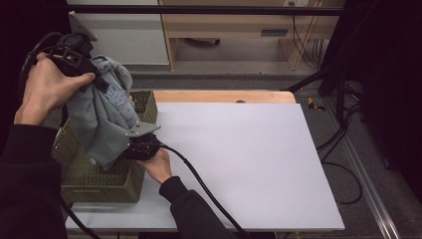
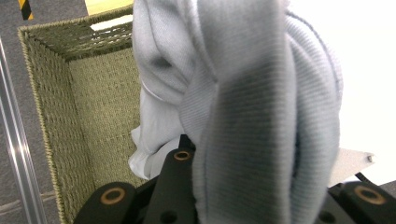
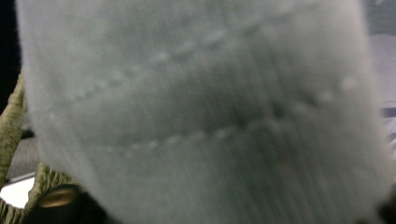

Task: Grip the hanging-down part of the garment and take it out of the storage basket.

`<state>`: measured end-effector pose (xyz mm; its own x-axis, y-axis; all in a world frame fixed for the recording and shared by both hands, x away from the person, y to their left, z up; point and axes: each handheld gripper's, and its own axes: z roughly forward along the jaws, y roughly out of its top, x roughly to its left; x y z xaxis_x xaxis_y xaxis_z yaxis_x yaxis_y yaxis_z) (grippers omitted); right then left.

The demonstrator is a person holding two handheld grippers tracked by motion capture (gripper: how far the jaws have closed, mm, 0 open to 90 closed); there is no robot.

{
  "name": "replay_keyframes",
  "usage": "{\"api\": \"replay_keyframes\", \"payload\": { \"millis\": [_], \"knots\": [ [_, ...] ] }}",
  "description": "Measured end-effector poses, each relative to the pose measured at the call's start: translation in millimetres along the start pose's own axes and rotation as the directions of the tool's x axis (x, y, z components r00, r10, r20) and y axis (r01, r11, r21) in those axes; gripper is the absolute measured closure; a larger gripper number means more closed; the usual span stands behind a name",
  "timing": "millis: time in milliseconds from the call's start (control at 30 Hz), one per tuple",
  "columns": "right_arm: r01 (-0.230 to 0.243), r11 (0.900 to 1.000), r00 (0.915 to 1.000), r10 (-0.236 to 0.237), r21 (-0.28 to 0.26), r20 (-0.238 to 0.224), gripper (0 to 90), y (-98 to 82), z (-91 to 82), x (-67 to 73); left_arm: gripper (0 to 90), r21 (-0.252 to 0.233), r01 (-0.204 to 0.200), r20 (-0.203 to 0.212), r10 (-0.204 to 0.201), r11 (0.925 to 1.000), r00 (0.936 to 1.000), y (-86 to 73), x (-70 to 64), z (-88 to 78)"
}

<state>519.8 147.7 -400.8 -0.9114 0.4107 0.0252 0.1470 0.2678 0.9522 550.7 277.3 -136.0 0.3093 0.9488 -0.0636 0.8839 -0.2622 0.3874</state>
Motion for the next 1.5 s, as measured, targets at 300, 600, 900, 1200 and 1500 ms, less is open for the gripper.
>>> {"api": "replay_keyframes", "payload": {
  "millis": [300, 600, 900, 1200, 1500],
  "knots": [
    [-0.011, 1.000, 0.9999, 0.011, 0.019, 0.003, 85.2, 3.6, -14.8, -4.1, 80.7, -0.011, 0.007, -0.002, -0.007, 0.9999, 1.0000, -1.6, 2.3, -2.6],
    [0.004, 1.000, 0.9999, -0.004, -0.023, 0.015, 85.7, 12.7, -52.3, -12.0, 80.7, -0.021, 0.032, -0.008, -0.032, 0.9993, 0.9995, -8.2, 12.6, -6.2],
    [0.018, 0.998, 0.9990, -0.016, -0.055, 0.042, 85.7, 23.8, -97.0, -19.3, 80.7, -0.020, 0.045, 0.005, -0.045, 0.9988, 0.9990, -13.2, 19.3, -4.8],
    [0.041, 0.996, 0.9965, -0.035, -0.073, 0.076, 85.8, 35.5, -135.4, -23.6, 80.7, -0.004, 0.032, 0.018, -0.032, 0.9995, 0.9993, -9.5, 12.4, 3.3],
    [0.068, 0.993, 0.9898, -0.055, -0.100, 0.131, 85.9, 51.8, -174.0, -28.4, 80.5, 0.006, 0.015, 0.052, -0.015, 0.9999, 0.9985, -6.3, 4.9, 10.0]
  ]
}}
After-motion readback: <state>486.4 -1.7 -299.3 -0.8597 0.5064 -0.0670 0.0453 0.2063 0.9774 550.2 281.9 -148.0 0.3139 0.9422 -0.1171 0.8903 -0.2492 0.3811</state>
